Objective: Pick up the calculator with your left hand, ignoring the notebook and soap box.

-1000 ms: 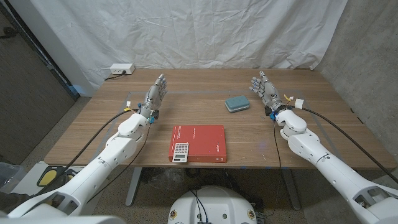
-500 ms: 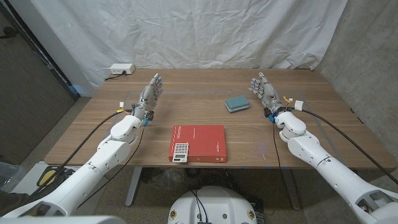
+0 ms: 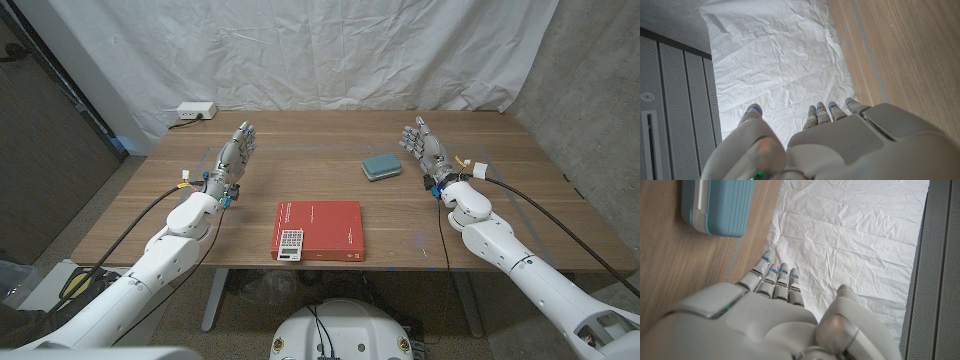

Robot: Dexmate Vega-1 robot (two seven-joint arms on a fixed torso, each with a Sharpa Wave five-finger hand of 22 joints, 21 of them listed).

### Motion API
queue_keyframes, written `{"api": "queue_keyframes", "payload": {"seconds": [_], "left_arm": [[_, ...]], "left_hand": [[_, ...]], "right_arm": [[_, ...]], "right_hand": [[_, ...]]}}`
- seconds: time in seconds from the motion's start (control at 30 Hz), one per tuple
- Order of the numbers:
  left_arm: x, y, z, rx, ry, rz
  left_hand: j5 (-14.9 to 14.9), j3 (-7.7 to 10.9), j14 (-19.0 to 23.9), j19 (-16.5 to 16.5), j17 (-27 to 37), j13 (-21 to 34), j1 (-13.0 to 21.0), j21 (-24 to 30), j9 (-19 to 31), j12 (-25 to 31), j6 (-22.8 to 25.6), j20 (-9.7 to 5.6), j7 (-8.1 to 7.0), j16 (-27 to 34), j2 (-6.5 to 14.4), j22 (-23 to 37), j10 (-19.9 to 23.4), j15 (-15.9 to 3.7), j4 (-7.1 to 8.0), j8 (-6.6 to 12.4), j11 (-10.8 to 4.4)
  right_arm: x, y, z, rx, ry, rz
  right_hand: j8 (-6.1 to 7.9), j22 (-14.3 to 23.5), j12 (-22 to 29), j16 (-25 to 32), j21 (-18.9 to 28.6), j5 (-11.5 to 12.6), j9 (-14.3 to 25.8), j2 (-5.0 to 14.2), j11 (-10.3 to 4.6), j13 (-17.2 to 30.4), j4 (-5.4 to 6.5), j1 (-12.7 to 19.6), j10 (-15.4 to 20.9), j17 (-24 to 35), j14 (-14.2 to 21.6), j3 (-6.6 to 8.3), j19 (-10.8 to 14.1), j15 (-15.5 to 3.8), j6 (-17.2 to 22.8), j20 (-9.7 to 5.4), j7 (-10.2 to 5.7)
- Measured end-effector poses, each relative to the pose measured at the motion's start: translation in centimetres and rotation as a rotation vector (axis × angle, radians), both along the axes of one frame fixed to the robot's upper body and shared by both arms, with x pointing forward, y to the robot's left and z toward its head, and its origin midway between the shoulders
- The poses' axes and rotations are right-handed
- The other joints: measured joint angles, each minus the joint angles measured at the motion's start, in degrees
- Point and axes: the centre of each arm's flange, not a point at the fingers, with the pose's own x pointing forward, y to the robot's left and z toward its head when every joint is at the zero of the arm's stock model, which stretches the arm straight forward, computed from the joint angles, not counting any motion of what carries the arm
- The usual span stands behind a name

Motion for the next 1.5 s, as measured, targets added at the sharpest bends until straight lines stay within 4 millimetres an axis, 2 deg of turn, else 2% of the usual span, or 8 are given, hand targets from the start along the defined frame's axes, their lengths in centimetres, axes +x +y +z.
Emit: {"api": "queue_keyframes", "payload": {"seconds": [0.03,0.4,0.7,0.83,1.03,1.5], "left_arm": [[-0.4,0.6,-1.1,0.002,0.015,0.008],[-1.0,0.9,-1.7,0.018,-0.006,-0.021],[-1.4,0.9,-2.4,0.024,-0.018,-0.032],[-1.6,0.9,-2.8,0.026,-0.021,-0.033],[-2.2,1.1,-3.3,0.040,-0.015,-0.036],[-3.6,1.6,-4.8,0.026,-0.030,-0.042]], "left_hand": [[0.0,0.00,0.2,0.1,0.0,0.0,0.0,0.0,0.0,0.0,0.0,-0.08,0.00,0.0,0.0,0.0,0.3,0.22,0.00,0.00,0.08],[0.0,-0.19,0.8,0.1,0.0,0.0,0.6,0.0,0.0,0.0,0.5,-0.08,0.10,0.3,0.2,0.0,0.8,0.25,-0.19,-0.01,0.39],[0.0,-0.19,1.3,0.4,0.0,0.0,0.9,0.0,0.0,0.0,0.8,0.22,-0.21,0.4,0.4,0.0,1.1,0.20,-0.18,-0.01,0.08],[0.0,0.06,1.3,0.4,0.0,0.0,1.1,0.0,0.0,0.0,1.1,0.22,0.10,0.4,0.2,0.0,1.1,0.21,-0.43,-0.01,0.08],[0.0,-0.09,1.7,0.7,0.0,0.0,1.4,0.4,0.0,0.0,1.1,-0.15,0.10,0.4,0.5,0.0,1.5,0.29,-0.58,-0.01,0.09],[-0.2,-0.09,1.7,1.1,0.0,0.0,1.9,0.4,0.0,0.0,1.8,0.09,0.20,0.4,1.0,0.0,1.9,0.29,-0.57,-0.01,0.08]], "right_arm": [[0.0,-0.1,0.1,0.002,-0.004,-0.006],[-0.4,0.2,0.1,0.002,-0.013,-0.011],[-0.8,0.3,0.2,0.002,-0.022,-0.015],[-1.0,0.3,0.3,0.002,-0.029,-0.017],[-1.2,0.3,0.6,0.007,-0.050,-0.010],[-1.2,0.3,0.5,0.018,-0.064,0.005]], "right_hand": [[0.00,0.0,0.0,0.0,0.0,0.0,0.0,0.00,0.00,0.0,0.00,0.0,0.0,0.0,0.0,0.00,0.0,0.00,0.0,0.00,0.00],[-0.02,0.0,0.0,0.0,-0.2,0.0,0.0,0.00,0.00,0.0,0.00,0.0,0.6,0.0,0.6,0.00,0.0,-0.20,0.0,0.00,0.02],[-0.02,0.0,-0.3,0.0,-0.4,0.0,0.0,0.01,0.00,0.0,0.00,0.0,0.6,0.0,0.6,0.00,0.0,-0.20,0.3,0.00,0.32],[-0.02,0.0,-0.3,0.0,-0.7,0.0,0.0,0.22,0.00,0.0,0.00,0.2,0.6,0.0,0.6,0.00,0.0,-0.20,0.3,0.00,0.32],[-0.02,0.0,-0.3,-0.4,-0.8,0.0,0.0,0.22,-0.01,0.0,-0.25,0.2,0.6,0.0,0.4,0.25,0.0,0.02,0.3,0.00,0.31],[-0.03,0.0,-0.8,-0.4,-1.1,0.0,0.0,0.22,-0.18,0.0,-0.25,0.2,0.3,0.0,0.3,0.25,0.0,-0.10,0.6,0.00,0.00]]}}
